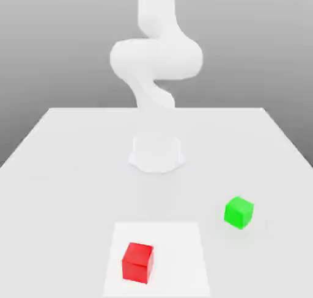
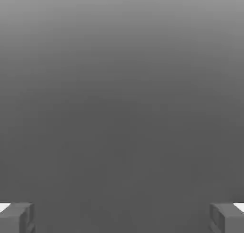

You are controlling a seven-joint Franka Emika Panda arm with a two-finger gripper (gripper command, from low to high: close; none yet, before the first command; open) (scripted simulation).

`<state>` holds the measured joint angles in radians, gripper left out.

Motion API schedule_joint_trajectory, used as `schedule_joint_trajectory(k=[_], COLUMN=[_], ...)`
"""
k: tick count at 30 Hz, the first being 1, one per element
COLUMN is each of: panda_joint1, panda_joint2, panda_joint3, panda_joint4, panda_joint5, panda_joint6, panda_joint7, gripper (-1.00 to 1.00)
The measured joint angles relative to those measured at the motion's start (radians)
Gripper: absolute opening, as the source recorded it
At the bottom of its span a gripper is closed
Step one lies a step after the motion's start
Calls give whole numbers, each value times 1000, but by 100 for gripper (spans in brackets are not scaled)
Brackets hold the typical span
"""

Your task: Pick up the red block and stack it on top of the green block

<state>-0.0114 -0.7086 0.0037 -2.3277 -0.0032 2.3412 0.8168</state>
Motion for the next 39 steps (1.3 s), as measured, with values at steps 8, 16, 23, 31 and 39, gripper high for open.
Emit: schedule_joint_trajectory(k=[8, 16, 23, 31, 39], panda_joint1=[-32, -54, -67, -68, -71], panda_joint2=[296, 586, 840, 1041, 950], panda_joint3=[6, 1, -5, -4, -2], panda_joint4=[-90, -178, -248, -228, -241], panda_joint5=[-12, -16, 1, 4, 2], panda_joint6=[134, 264, 385, 547, 470], panda_joint7=[55, 105, 130, 131, 133], gripper=[0, 0, 0, -100, -100])
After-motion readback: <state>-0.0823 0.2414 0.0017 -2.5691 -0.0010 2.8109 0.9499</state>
